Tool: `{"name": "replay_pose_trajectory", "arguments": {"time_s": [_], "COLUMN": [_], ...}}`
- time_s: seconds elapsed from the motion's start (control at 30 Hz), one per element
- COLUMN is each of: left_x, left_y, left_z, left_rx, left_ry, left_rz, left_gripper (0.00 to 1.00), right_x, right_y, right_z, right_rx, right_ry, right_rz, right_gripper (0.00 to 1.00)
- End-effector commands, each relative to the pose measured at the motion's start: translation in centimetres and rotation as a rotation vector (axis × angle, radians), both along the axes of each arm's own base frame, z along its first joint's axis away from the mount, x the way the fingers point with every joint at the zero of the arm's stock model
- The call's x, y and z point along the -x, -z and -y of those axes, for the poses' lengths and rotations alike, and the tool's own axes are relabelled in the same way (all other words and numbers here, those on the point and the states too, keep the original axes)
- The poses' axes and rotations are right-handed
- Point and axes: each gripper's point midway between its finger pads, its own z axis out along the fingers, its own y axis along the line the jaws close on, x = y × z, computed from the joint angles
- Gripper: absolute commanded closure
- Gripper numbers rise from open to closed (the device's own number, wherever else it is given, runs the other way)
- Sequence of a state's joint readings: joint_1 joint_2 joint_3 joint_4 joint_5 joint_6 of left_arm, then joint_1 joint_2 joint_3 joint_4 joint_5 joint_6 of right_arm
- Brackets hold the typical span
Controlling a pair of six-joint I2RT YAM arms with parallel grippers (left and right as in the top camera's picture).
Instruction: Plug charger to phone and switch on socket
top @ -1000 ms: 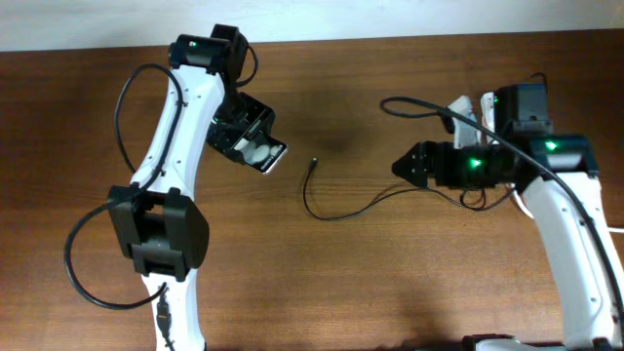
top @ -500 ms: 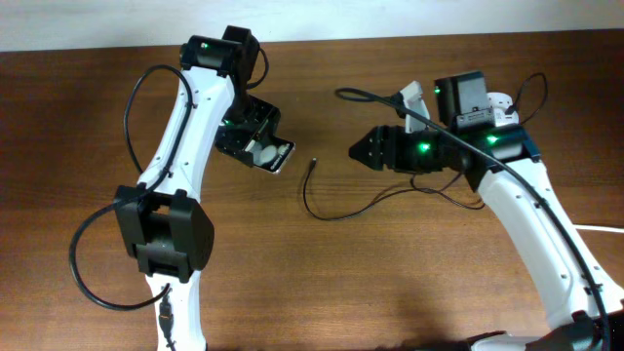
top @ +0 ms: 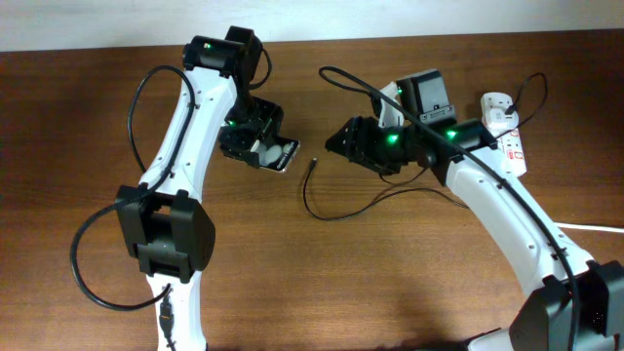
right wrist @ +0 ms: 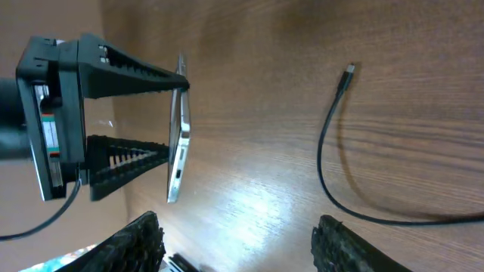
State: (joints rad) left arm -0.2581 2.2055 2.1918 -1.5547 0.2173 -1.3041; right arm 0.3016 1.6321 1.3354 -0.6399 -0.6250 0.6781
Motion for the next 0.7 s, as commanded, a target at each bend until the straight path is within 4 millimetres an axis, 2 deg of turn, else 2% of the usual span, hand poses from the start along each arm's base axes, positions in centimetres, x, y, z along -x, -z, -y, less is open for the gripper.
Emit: {"name": "replay_pose_trajectory", "arguments": {"time_s": [0.0, 0.23, 0.5, 0.67], "left_x": [-0.3, -0.1, 0.4, 0.5], "left_y": [-0.4, -0.4, -0.4, -0.5], "left_z": [0.7, 1.1, 2.6, 3.3], "left_rx": [0.030, 0.036, 0.038, 0.041], "left_ry": [-0.013, -0.005, 0.031, 0.045], "left_rz": [0.005, 0.001, 0.007, 0.011], "left_gripper": [1.00, 1.00, 1.00, 1.00], "right_x": [-0.3, -0.8, -0.9, -0.9], "right_y": [-0.4, -0.3, -0.1, 2.0], "right_z": [-1.2, -2.4, -3.8, -5.1], "right_rx": [-0.015, 0.005, 0.019, 0.032], "right_ry": [0.004, 0.084, 0.115, 0.113], "right_rz": [0.006, -0.002, 0.007, -0.037], "right_gripper": [0.33, 0.37, 0.40, 0.41]}}
